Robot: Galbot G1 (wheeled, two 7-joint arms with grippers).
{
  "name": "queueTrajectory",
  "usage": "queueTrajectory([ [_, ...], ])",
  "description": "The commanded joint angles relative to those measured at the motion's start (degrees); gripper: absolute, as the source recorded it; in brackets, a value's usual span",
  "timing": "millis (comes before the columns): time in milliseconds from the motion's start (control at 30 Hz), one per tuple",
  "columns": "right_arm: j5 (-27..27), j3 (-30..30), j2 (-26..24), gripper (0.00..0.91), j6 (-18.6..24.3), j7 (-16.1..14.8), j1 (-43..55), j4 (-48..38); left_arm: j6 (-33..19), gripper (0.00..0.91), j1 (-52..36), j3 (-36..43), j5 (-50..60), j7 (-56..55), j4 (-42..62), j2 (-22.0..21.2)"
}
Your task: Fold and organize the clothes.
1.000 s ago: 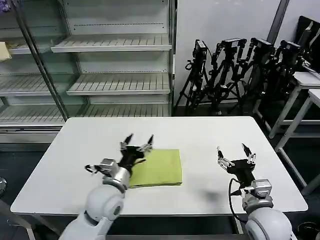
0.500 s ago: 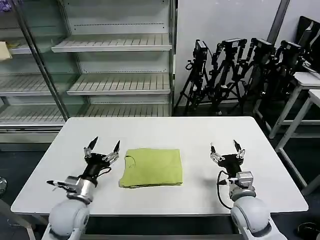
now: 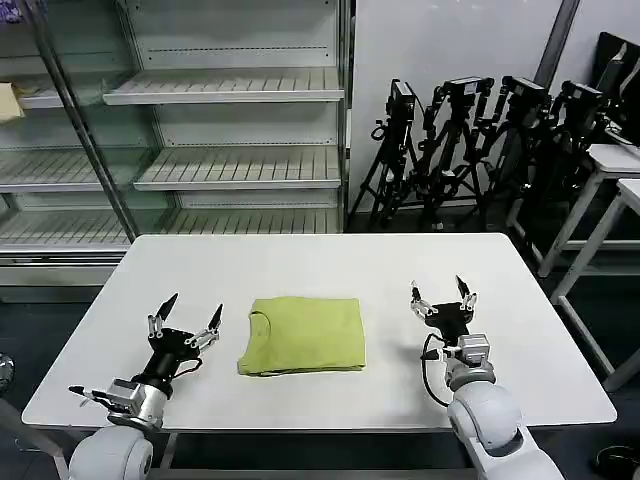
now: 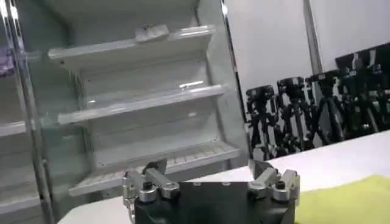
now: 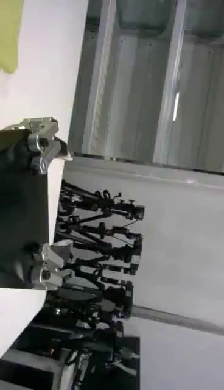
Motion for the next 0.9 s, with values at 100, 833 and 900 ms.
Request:
queueTrajectory([
  [100, -1.18, -1.33, 0.74, 0.907, -1.1, 0.17, 1.94, -1.99, -1.16, 0.907, 2.12, -2.49, 1.9, 2.33, -0.46, -1.03],
  [833, -6.41, -1.71, 0.09, 0.907, 3.63, 0.07, 1.16, -1.52, -1.94, 0.907, 2.86, -2.14, 8.38, -1.12, -4.06, -2.03],
  [900, -6.46, -1.68, 0.03, 0.907, 3.7, 0.07, 1.12, -1.4, -2.03, 0.907, 3.06, -2.17, 8.23, -1.81, -4.16, -2.05],
])
